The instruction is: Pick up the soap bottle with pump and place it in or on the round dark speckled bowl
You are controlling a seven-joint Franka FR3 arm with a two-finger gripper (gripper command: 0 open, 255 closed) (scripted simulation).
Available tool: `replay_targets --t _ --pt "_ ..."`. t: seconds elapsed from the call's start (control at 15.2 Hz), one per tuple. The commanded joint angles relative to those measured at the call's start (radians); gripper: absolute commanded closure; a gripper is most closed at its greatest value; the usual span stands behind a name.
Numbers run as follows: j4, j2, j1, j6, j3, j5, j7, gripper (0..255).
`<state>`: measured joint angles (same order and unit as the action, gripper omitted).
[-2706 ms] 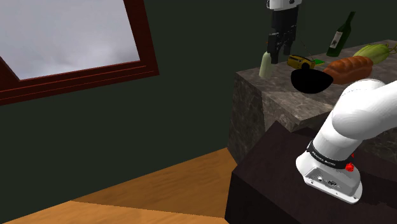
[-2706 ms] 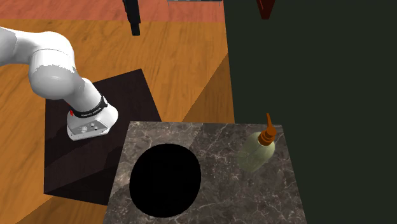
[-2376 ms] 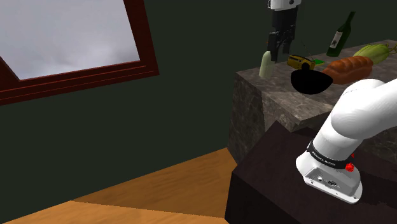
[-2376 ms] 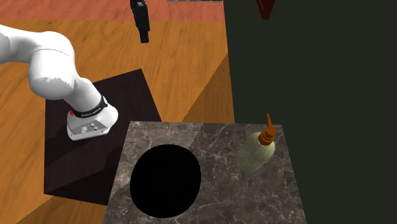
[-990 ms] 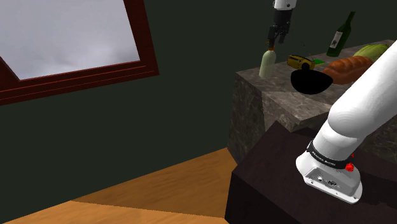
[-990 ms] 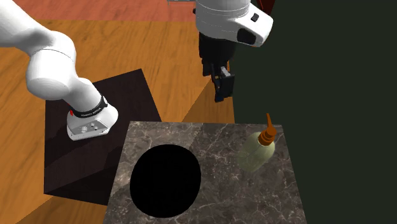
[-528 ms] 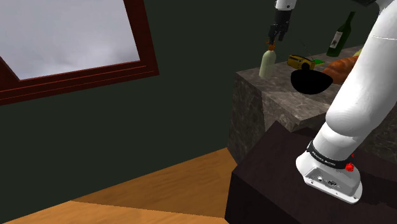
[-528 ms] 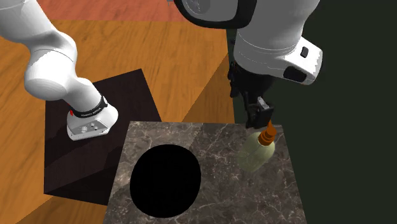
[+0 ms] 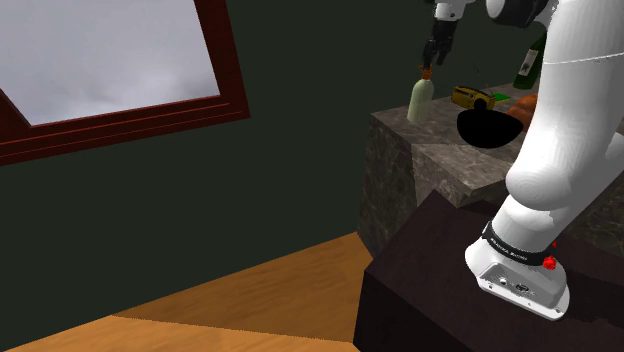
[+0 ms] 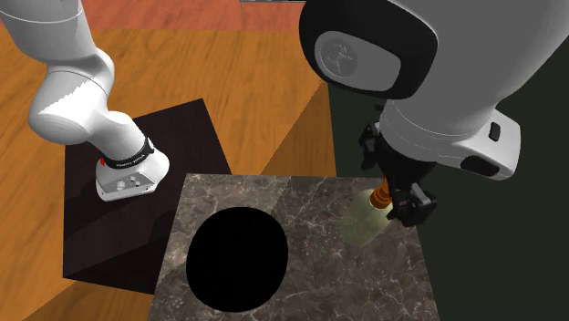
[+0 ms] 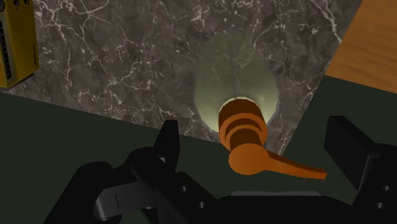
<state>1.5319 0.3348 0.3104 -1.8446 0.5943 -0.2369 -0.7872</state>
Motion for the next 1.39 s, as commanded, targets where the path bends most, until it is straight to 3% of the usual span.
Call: replay_targets --t 0.0,0.26,0.73,0.79,1.32 --pt "0.01 0.011 0.002 -0.02 -0.003 -0.008 -0.005 0" --pt "0.046 0.02 0.001 -0.063 -0.007 -0.015 -0.01 0" --pt "0.046 0.02 0.001 -0.063 -0.007 -0.015 -0.01 0" --pt "0.046 0.02 0.001 -0.063 -0.007 -0.015 -0.01 255" --pt "0.046 0.02 0.001 -0.063 -0.007 -0.015 -0.011 255"
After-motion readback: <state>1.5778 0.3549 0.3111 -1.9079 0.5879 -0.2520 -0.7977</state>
